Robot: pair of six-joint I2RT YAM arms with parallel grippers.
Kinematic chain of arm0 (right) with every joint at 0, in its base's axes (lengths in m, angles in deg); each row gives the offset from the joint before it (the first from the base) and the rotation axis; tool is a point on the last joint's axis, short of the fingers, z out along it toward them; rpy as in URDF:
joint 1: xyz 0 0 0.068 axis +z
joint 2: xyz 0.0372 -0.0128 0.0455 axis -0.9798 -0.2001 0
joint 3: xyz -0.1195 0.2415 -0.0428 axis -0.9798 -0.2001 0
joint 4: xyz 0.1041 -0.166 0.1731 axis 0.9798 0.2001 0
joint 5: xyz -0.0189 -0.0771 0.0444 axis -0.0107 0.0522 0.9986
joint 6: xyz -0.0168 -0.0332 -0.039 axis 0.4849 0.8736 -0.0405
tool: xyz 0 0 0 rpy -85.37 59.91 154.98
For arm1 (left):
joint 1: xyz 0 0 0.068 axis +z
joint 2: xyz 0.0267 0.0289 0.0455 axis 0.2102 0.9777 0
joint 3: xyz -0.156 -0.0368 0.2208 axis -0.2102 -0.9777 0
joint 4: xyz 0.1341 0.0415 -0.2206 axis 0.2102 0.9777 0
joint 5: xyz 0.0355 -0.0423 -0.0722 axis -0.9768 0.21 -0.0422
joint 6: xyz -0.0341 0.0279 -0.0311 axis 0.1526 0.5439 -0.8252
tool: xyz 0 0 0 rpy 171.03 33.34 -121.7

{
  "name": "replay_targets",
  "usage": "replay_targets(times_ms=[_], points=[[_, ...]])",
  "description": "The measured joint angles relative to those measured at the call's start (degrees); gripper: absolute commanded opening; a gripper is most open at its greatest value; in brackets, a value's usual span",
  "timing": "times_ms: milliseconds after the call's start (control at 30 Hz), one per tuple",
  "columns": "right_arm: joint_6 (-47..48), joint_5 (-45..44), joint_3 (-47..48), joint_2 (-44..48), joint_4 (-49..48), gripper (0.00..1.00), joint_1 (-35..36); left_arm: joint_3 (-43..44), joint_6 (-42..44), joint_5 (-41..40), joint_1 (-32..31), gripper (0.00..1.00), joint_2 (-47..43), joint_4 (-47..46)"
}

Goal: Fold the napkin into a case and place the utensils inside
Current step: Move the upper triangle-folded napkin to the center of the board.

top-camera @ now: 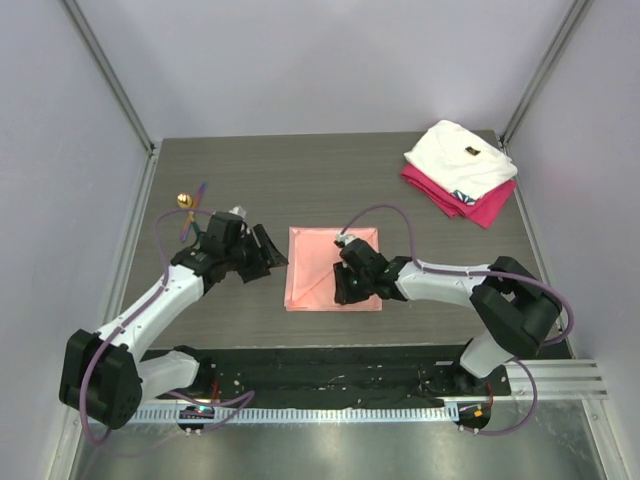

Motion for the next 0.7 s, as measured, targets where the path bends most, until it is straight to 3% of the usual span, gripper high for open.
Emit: replay_targets(times_ms=[400,533,700], points=[[-2.73,-8.33,-6.80,6.16,-2.12,0.31,-2.99,-1.20,2.12,8.50,0.00,0.65,0.02,-4.50],[-2.32,-10.75,-7.04,8.72,3.41,0.45,-5.57,-1.86,2.32,9.35,0.00,0.65,0.02,-4.85],[-0.72,-13.66,-1.01,8.50,14.34,0.57,-3.43,-1.88,2.29,9.55,0.02,0.65,-0.13,-4.81]])
